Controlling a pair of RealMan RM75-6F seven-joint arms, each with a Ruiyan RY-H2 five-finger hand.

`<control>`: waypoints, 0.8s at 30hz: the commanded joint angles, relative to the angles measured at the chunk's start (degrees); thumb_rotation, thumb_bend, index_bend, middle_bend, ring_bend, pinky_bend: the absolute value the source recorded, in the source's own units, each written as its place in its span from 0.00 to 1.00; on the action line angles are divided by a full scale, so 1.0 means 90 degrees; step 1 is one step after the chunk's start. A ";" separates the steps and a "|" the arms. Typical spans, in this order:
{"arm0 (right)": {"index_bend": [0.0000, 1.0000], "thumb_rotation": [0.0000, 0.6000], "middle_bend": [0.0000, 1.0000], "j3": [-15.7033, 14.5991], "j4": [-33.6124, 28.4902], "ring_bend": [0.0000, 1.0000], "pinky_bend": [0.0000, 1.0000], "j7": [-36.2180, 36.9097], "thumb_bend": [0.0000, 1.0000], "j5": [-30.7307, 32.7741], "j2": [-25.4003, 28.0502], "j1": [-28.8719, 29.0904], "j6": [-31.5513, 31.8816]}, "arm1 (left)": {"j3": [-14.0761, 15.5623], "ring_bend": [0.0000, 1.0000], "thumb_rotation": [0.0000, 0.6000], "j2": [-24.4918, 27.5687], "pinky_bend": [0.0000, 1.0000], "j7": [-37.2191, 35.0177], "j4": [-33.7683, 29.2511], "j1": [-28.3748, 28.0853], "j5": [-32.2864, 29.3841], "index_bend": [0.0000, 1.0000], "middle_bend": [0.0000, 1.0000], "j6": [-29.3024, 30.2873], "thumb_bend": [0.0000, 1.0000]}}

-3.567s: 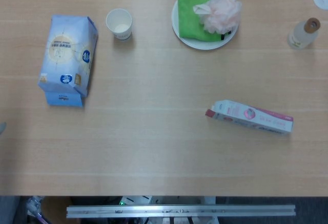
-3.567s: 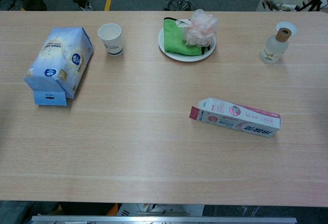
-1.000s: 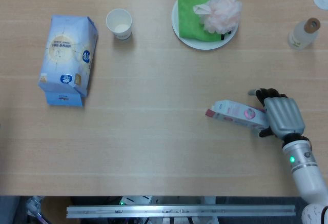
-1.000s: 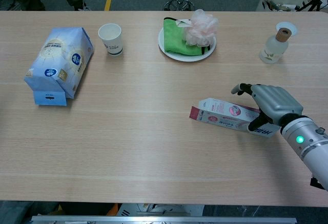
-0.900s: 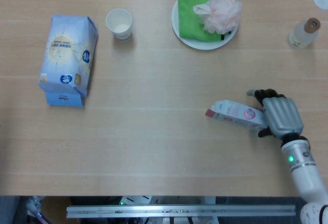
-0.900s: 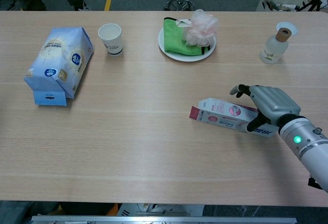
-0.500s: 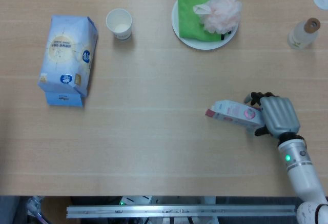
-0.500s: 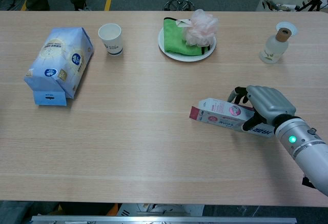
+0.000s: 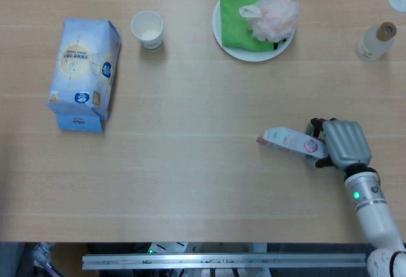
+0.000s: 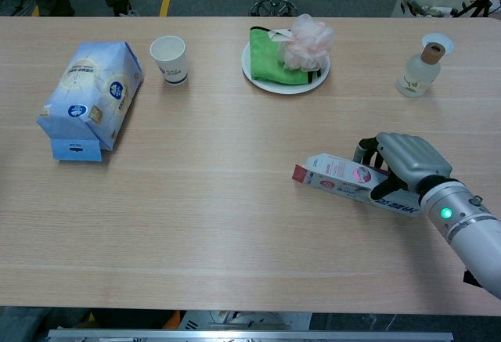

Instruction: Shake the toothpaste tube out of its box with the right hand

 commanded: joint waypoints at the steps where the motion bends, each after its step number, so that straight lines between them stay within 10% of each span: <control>1: 0.50 1.00 0.53 0.0008 -0.0012 0.46 0.56 0.0027 0.20 -0.0013 0.0008 0.0004 0.0005 | -0.0002 0.37 1.00 -0.0002 0.53 -0.0004 0.0005 0.0005 -0.0005 0.40 0.37 0.0001 0.12; 24: 0.53 1.00 0.56 0.0390 -0.1801 0.48 0.58 -0.0774 0.25 0.0773 0.1691 0.0699 -0.0359 | -0.0028 0.37 1.00 0.0020 0.53 0.0049 -0.0056 0.0003 0.0002 0.40 0.37 0.0007 0.12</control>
